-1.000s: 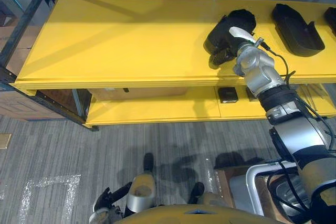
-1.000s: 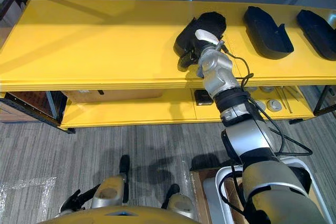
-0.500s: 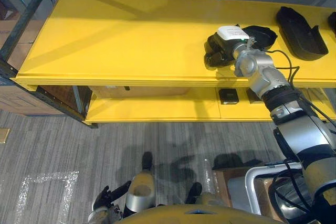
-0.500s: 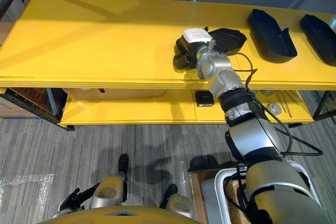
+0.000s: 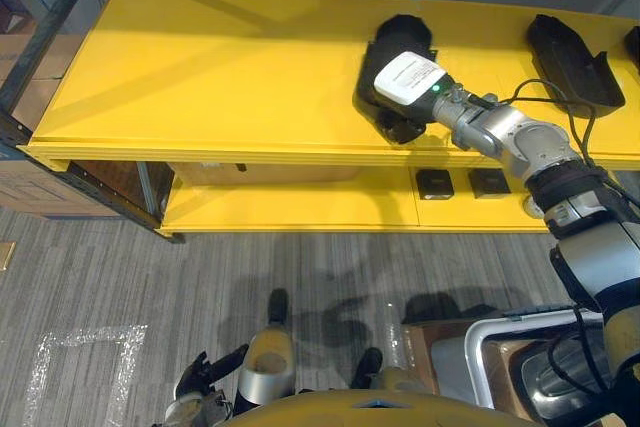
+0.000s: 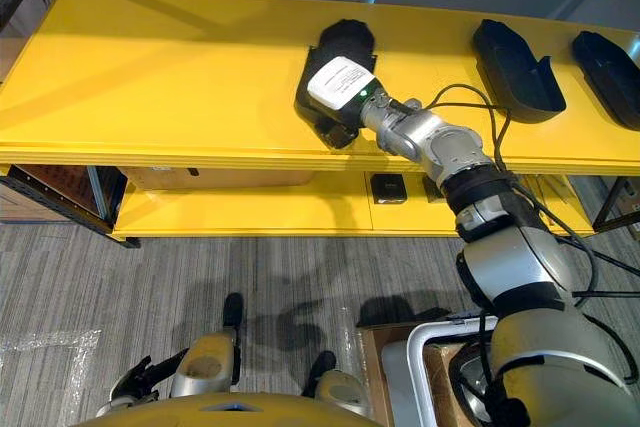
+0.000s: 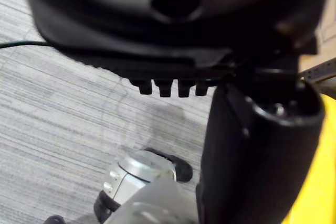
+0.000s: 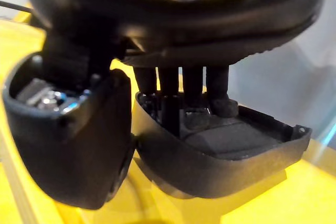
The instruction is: Walk over and take three plastic housings, then place them on the shelf
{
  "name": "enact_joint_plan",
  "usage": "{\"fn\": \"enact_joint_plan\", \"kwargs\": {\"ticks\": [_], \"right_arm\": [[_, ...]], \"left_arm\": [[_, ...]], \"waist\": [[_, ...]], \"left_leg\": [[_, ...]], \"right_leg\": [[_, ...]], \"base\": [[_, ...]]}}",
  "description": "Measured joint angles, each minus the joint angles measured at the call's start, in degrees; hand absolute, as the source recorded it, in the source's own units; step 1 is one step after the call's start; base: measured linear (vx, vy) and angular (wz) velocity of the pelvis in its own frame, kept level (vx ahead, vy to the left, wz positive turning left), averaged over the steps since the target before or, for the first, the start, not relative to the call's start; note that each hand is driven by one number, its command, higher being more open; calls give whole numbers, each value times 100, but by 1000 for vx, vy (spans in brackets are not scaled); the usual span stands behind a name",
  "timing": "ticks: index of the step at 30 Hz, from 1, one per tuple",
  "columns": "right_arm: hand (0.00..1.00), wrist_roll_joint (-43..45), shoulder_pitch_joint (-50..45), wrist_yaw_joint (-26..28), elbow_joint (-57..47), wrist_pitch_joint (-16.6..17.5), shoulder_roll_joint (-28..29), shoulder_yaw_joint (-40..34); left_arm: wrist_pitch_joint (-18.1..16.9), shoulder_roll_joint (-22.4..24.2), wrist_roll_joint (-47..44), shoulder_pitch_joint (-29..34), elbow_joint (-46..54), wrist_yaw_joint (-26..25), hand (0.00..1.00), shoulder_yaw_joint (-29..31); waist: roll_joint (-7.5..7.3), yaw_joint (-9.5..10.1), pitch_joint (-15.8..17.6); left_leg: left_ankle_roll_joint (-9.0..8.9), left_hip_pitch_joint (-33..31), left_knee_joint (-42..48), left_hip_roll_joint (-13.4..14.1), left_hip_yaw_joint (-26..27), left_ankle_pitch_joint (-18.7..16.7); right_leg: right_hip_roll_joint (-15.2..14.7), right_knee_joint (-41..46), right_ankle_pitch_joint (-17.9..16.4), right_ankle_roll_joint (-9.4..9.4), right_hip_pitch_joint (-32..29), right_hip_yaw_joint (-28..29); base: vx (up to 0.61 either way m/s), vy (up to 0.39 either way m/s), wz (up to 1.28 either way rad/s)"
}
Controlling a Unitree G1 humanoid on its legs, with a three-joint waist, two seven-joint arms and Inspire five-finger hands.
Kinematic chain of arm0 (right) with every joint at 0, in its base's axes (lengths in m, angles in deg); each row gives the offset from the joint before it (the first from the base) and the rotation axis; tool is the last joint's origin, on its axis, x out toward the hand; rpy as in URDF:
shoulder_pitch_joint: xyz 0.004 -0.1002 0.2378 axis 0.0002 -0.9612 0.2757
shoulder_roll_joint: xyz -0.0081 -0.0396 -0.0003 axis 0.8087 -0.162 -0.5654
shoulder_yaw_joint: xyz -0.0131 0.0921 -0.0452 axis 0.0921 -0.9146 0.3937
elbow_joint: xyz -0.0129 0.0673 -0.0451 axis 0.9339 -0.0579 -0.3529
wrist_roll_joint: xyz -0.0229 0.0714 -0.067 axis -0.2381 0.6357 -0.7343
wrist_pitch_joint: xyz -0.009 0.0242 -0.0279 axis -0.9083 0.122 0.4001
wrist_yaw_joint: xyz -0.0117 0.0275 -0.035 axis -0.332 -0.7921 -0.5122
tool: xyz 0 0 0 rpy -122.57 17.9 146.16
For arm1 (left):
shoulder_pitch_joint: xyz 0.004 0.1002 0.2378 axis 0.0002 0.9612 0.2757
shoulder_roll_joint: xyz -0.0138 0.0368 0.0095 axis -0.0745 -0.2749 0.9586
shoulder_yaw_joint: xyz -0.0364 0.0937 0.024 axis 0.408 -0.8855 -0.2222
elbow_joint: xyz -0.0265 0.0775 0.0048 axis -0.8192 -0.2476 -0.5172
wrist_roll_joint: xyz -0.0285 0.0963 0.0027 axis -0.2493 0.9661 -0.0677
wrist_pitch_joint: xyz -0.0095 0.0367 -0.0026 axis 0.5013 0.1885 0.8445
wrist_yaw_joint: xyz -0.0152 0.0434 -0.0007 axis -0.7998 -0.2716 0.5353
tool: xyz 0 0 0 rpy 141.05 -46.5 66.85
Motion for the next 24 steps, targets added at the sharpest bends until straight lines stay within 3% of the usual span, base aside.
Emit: {"fn": "enact_joint_plan", "kwargs": {"ticks": [5, 17, 24], "right_arm": [[0, -1, -2, -148, -4, 299, -90, 23], [0, 25, -281, -458, 129, 295, -627, 46], [0, -41, -506, -1136, 545, 379, -848, -20]], "left_arm": [[-9, 0, 83, 2, 0, 100, 100, 39], [-34, -49, 219, 6, -6, 202, 100, 49], [-134, -58, 234, 72, -11, 212, 100, 44]], "waist": [[-3, 28, 1], [-2, 18, 0], [-2, 6, 0]], "left_leg": [[0, 1, 5, -3, -11, 0], [2, 28, -9, -17, -64, 7], [3, 40, -12, -21, -87, 18]], "right_leg": [[-1, 0, 2, 1, 9, -11], [-19, 0, -1, 1, 76, -69], [-26, 14, -7, -1, 95, -86]], "base": [[0, 0, 0], [0, 0, 1], [0, 0, 0]]}}
